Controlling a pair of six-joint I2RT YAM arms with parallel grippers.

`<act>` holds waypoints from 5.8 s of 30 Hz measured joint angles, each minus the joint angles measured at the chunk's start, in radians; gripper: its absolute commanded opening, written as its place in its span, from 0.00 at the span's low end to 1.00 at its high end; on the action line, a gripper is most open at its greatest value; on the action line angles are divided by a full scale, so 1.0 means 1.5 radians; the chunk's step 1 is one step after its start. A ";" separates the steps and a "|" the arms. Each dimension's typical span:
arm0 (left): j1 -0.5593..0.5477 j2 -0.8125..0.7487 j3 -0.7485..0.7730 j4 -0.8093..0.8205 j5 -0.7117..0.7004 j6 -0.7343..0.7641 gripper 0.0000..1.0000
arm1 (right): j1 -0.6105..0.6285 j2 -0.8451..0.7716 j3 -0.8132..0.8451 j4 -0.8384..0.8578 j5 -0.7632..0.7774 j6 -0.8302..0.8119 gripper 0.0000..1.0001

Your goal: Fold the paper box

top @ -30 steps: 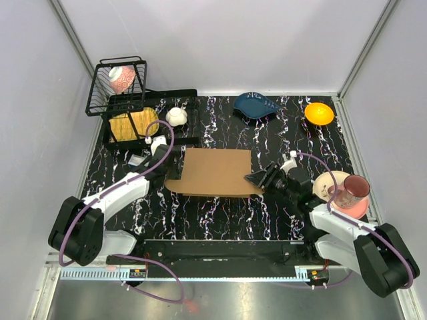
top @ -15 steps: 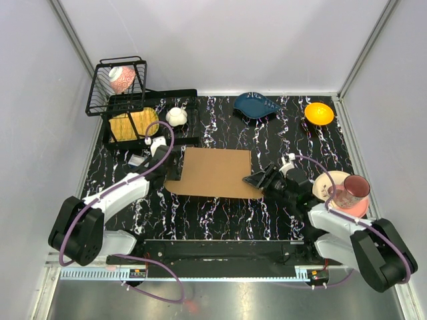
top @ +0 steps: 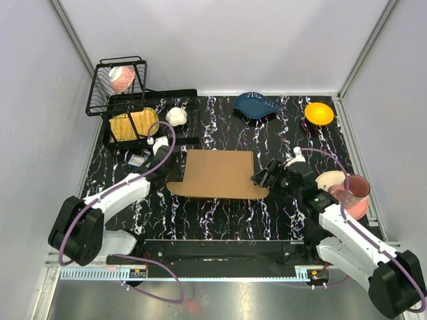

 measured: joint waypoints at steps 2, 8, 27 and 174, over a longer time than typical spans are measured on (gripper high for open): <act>0.000 0.000 0.000 0.000 0.001 0.000 0.46 | 0.000 -0.001 0.011 -0.024 0.016 -0.022 0.86; 0.000 -0.010 -0.005 0.000 0.009 -0.009 0.46 | 0.000 -0.004 0.001 -0.017 0.016 -0.052 0.85; 0.002 -0.133 -0.078 0.111 0.073 -0.051 0.45 | 0.000 0.086 -0.022 0.104 -0.024 -0.064 0.80; 0.060 0.138 -0.077 0.423 0.174 -0.145 0.29 | -0.031 0.443 0.077 0.353 0.014 -0.051 0.30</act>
